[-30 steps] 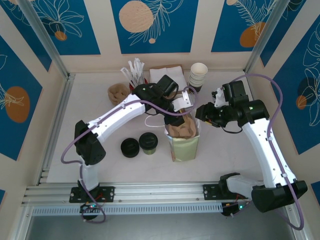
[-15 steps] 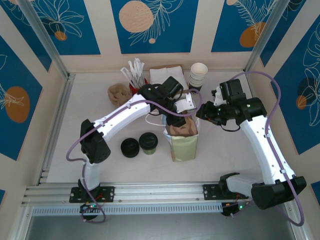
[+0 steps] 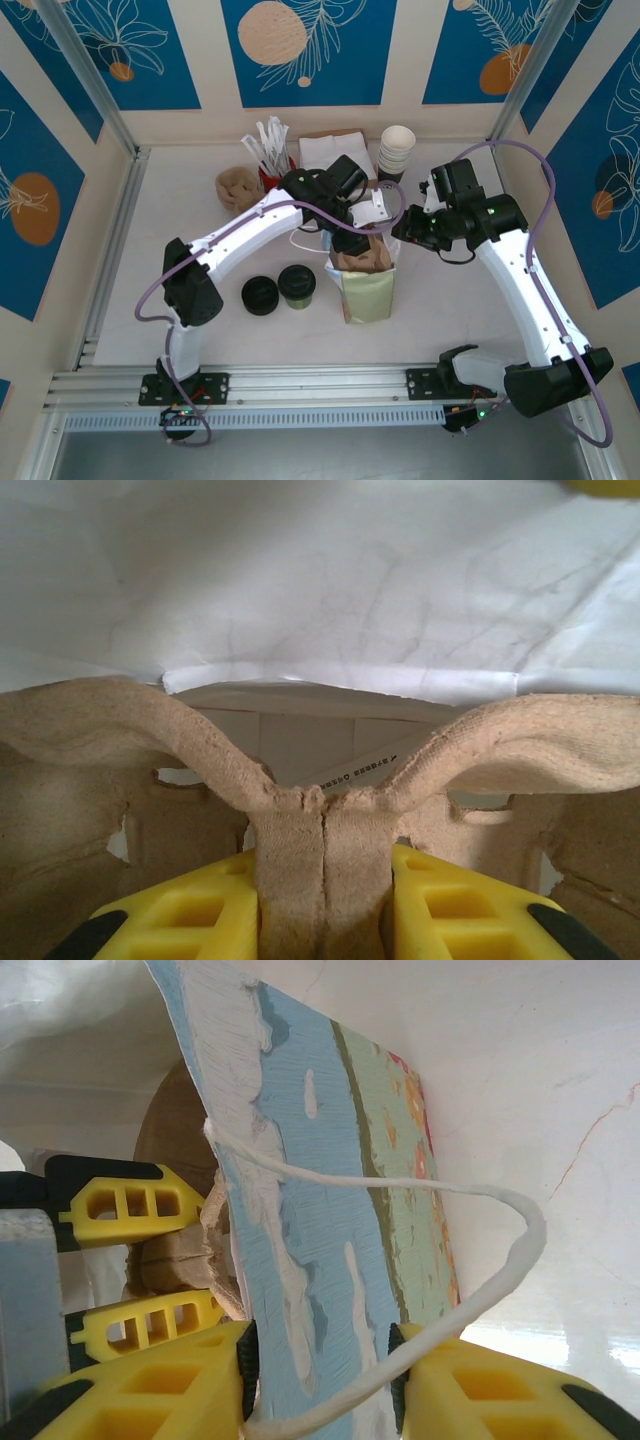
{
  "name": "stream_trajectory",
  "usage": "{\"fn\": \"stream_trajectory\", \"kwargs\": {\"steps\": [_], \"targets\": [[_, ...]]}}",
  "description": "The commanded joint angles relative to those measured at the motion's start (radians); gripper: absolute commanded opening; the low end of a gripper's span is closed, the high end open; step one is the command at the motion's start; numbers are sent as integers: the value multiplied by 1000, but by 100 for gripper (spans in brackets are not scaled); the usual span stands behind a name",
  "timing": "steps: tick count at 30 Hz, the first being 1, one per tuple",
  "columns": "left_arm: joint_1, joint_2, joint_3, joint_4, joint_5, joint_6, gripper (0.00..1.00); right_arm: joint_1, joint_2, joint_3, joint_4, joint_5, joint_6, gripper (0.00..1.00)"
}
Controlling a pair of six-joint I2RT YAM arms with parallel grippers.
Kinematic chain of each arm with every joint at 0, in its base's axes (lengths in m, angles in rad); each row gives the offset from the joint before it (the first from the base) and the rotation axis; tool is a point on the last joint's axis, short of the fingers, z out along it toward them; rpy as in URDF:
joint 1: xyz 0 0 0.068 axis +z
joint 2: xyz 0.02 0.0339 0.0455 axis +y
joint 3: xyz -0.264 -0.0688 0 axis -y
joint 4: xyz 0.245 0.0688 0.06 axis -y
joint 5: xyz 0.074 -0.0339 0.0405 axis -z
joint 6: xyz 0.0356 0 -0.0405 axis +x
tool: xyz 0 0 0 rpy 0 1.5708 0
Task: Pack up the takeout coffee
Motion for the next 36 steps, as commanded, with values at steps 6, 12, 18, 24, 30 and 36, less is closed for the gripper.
{"fn": "stream_trajectory", "kwargs": {"steps": [6,12,18,24,30,36], "targets": [[-28,65,21,-5,-15,-13,29,38,-4,-15,55,-82,6,27],[-28,78,27,-6,-19,-23,29,56,-18,15,35,-24,-9,3],[-28,94,33,-12,-34,-27,29,74,-18,42,-3,52,-28,0],[-28,111,39,-16,-39,-30,30,84,-25,51,-30,122,-35,0],[-28,126,47,-18,-40,-30,32,91,-27,69,-40,155,-46,0],[-28,133,46,-27,-60,-25,34,96,-33,80,-43,167,-49,0]]}}
